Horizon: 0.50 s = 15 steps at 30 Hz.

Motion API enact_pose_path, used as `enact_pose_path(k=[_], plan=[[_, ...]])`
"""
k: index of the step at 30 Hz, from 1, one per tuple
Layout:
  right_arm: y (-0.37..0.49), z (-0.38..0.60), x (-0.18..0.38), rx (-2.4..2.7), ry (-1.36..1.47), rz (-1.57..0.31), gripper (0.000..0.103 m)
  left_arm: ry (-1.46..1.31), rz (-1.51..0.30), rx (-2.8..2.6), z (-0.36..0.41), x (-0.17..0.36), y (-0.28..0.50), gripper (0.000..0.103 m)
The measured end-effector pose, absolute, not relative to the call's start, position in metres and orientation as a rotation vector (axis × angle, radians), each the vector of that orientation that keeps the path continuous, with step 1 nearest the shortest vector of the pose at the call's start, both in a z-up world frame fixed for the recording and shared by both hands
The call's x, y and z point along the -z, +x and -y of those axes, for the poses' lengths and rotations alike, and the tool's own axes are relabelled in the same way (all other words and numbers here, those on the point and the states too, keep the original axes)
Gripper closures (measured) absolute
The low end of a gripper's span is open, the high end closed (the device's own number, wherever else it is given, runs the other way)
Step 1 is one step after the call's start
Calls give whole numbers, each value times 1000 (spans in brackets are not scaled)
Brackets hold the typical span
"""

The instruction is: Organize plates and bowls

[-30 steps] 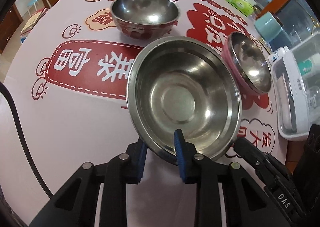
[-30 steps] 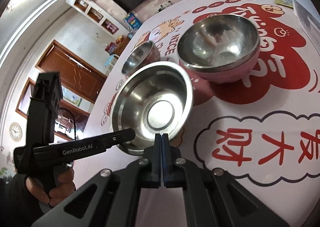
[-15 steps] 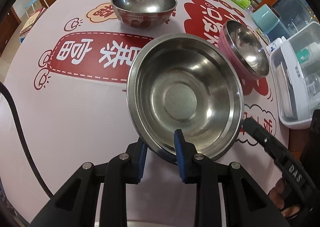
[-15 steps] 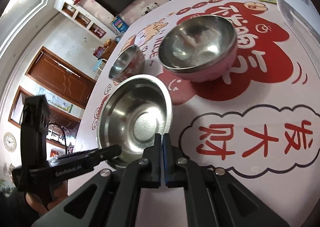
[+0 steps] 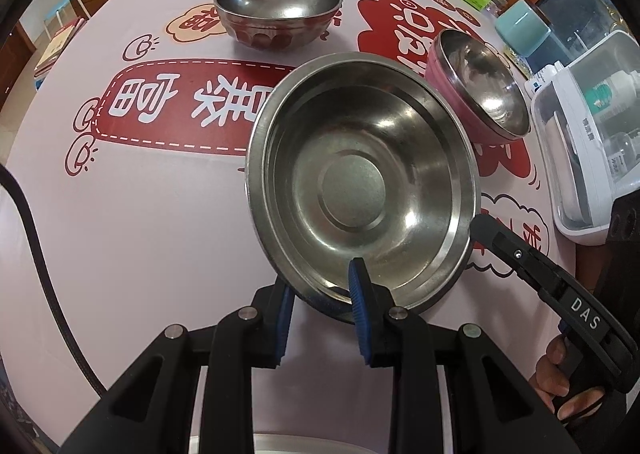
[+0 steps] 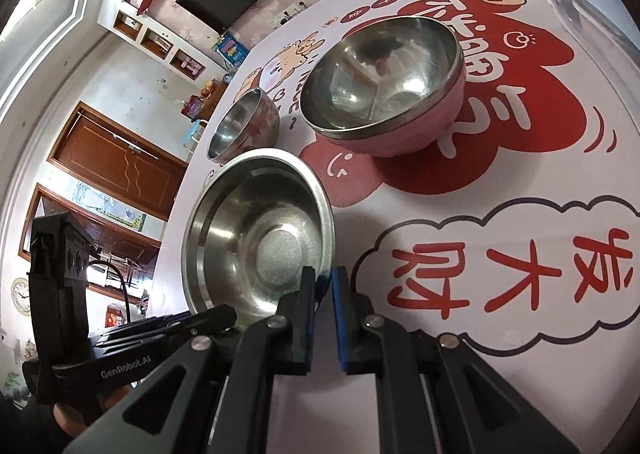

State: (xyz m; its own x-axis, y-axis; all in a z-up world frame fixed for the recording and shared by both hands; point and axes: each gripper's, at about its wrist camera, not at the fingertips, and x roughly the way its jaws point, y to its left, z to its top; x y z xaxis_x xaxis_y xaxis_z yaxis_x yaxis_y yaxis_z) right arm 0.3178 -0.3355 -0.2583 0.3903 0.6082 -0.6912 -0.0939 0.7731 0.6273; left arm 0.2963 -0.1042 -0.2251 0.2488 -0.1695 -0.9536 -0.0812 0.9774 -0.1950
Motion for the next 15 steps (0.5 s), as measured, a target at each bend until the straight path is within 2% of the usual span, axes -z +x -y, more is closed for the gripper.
enact_pose_path(k=[15], plan=[[318, 328, 267, -470, 564, -1125, 91, -203, -1333, 55, 107, 227, 290, 78]])
